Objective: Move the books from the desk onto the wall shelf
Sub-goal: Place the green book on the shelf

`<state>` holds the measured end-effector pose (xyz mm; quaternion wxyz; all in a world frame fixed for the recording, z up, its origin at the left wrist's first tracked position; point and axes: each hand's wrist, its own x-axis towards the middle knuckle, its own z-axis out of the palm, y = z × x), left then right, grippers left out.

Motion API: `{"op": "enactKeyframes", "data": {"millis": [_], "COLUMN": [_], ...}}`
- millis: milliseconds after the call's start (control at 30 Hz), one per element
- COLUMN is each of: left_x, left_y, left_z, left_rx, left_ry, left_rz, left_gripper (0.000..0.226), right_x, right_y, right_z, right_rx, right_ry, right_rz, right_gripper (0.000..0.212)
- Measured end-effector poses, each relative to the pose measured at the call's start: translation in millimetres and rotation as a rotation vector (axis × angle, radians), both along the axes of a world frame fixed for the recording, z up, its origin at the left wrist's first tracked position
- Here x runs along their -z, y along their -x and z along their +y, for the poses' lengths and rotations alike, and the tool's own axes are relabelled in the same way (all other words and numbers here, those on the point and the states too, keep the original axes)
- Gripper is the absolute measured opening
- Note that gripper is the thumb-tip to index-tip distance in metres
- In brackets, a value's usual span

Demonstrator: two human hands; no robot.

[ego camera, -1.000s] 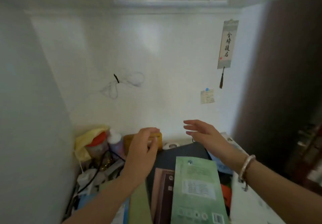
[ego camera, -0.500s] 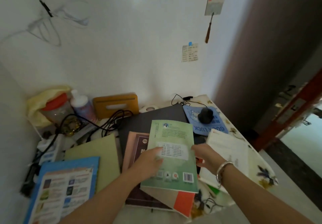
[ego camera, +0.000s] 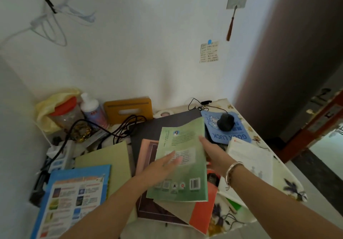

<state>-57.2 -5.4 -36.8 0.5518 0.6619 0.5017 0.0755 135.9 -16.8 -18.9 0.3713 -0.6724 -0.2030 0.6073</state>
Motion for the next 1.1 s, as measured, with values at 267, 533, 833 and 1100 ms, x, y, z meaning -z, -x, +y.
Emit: {"op": "enactKeyframes", "data": {"millis": [267,533,833,1100], "left_x": [-47,-106,-272,-419], "left_y": [-9,89,167,211], "left_z": [-3,-5,-48,-77], "left_rx": [-0.364,-0.318,-0.062,-0.268], "left_ry": [-0.137,-0.252,-0.68,-1.013], "left_rz": [-0.068,-0.156,-0.246,-0.519], "left_gripper": [0.037,0.019,0.014,0.022], "right_x": [-39,-76,-155,-332], "right_y": [48,97,174,213], "right_z": [-1,-11,-15,-23], "right_rx": [-0.316,-0.179,-0.037,0.065], "right_ry": [-0.104,-0.154,-0.494,-1.224], "right_rz": [0.291,0.008,-0.046,-0.188], "right_gripper": [0.086,0.039,0.012,0.014]}}
